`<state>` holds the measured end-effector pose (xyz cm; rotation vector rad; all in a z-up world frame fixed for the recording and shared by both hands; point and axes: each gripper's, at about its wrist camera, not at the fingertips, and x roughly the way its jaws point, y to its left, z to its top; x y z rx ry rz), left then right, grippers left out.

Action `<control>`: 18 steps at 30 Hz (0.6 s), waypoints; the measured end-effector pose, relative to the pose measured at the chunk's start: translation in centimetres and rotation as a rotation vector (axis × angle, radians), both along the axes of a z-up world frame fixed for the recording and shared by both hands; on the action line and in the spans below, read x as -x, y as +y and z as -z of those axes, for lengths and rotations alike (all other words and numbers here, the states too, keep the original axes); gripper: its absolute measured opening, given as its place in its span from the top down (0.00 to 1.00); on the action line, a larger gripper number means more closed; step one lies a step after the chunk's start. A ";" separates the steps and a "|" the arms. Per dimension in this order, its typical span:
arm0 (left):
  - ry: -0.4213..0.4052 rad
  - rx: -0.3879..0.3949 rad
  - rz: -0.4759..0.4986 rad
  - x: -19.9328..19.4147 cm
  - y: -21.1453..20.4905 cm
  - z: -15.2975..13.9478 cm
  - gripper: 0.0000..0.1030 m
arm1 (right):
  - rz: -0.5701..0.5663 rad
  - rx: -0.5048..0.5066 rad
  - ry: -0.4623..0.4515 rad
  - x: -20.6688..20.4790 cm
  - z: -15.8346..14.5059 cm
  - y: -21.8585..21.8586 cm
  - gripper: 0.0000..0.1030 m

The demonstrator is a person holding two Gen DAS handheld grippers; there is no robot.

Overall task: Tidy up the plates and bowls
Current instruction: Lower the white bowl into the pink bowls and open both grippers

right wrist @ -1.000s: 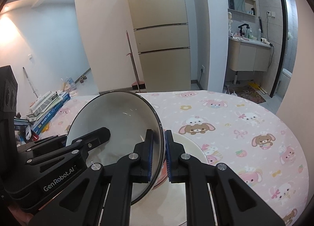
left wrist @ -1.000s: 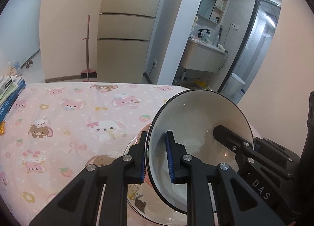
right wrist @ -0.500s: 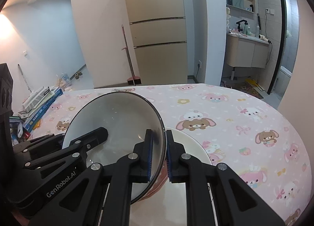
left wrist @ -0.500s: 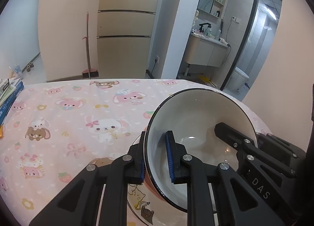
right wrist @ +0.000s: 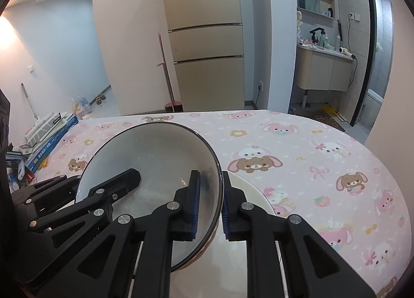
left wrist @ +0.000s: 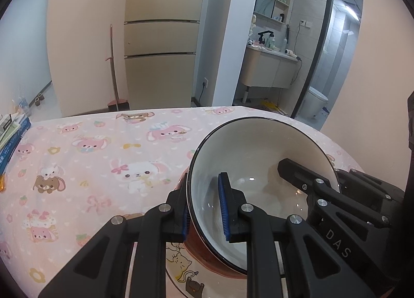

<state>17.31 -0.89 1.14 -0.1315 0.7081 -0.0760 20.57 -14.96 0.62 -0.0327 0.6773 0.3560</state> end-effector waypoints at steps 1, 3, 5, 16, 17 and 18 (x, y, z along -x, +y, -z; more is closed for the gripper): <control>0.002 0.003 0.001 0.1 0.0 0.0 0.81 | -0.002 0.002 0.002 0.0 0.0 0.0 0.86; 0.006 0.006 -0.001 0.2 0.1 -0.1 0.81 | -0.005 0.000 0.004 0.0 0.0 0.0 0.86; 0.010 -0.008 -0.006 0.3 0.0 -0.3 0.81 | -0.007 0.003 0.001 0.1 -0.1 0.0 0.86; -0.036 -0.219 -0.021 1.2 -1.7 -0.8 0.81 | -0.013 0.008 0.010 0.3 -0.2 0.1 0.89; -0.043 -0.256 -0.033 1.3 -2.0 -0.7 0.81 | -0.015 0.010 0.015 0.3 -0.1 0.1 0.90; -0.039 -0.280 -0.039 1.2 -2.2 -0.5 0.81 | -0.012 0.016 0.020 0.3 0.0 0.2 0.91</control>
